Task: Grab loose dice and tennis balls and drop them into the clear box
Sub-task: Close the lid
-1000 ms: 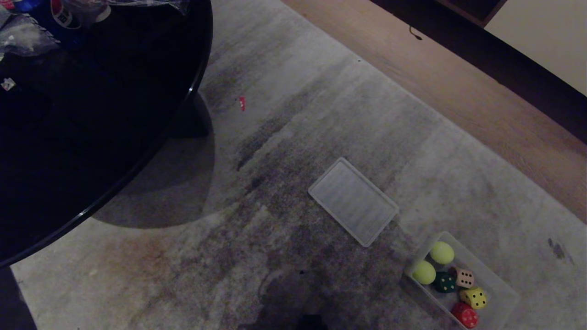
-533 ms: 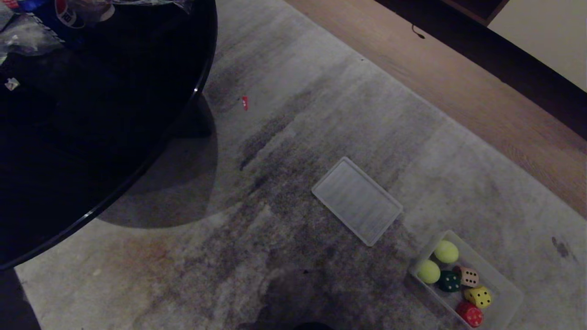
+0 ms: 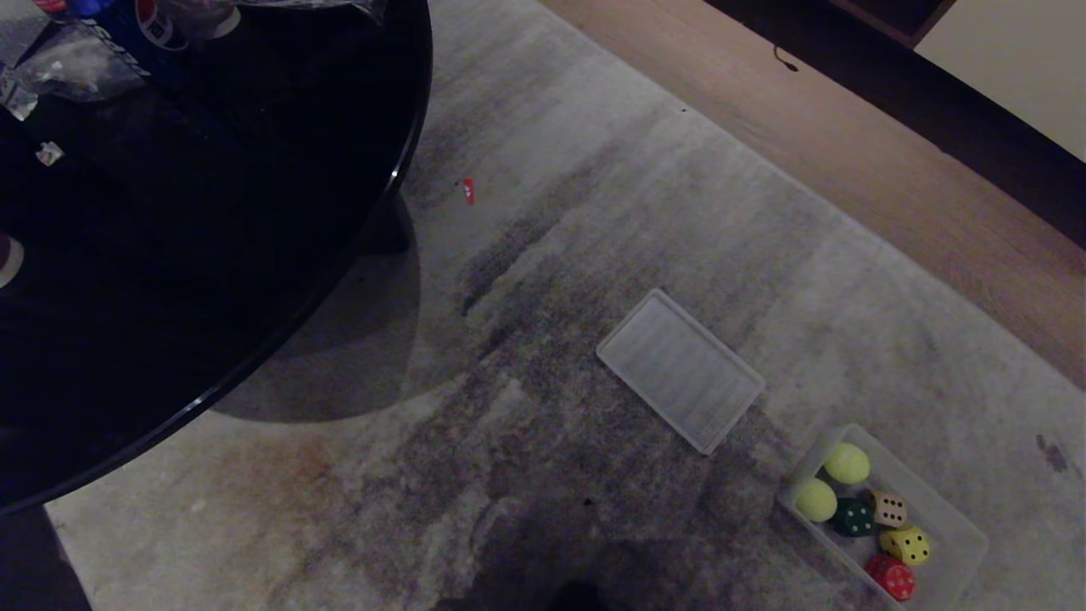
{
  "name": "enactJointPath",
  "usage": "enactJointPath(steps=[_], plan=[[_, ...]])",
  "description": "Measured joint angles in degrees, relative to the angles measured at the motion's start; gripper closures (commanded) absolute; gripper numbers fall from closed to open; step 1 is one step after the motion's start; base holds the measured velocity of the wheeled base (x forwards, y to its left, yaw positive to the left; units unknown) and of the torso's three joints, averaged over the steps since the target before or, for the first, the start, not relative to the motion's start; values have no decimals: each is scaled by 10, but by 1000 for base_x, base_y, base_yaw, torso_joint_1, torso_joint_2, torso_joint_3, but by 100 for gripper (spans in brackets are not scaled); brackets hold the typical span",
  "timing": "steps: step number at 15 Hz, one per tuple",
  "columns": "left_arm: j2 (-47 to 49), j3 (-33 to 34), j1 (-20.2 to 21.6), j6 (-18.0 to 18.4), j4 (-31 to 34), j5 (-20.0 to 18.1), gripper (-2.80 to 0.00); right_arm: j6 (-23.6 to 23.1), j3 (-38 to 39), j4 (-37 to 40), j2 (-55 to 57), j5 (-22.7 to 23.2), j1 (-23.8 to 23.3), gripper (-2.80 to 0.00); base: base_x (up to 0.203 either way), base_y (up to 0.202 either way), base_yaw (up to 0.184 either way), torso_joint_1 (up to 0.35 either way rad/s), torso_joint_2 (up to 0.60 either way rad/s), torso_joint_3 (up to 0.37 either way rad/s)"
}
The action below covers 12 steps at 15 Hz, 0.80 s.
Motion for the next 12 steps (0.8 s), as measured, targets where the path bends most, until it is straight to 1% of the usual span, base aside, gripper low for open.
enactJointPath(steps=[3,5,7,8,10,12], plan=[[0,0,0,0,0,0,0,-2,0,1,0,-3,0,0,0,0,0,0,0,0],[0,0,0,0,0,0,0,0,-7,16,5,-9,-3,0,0,0,0,0,0,0],[0,0,0,0,0,0,0,8,-36,41,39,-10,-4,0,0,0,0,0,0,0],[0,0,0,0,0,0,0,20,-58,42,72,-10,-5,0,0,0,0,0,0,0],[0,0,0,0,0,0,0,59,-108,33,171,-11,-8,0,0,0,0,0,0,0],[0,0,0,0,0,0,0,107,-153,-6,299,-13,-11,0,0,0,0,0,0,0]])
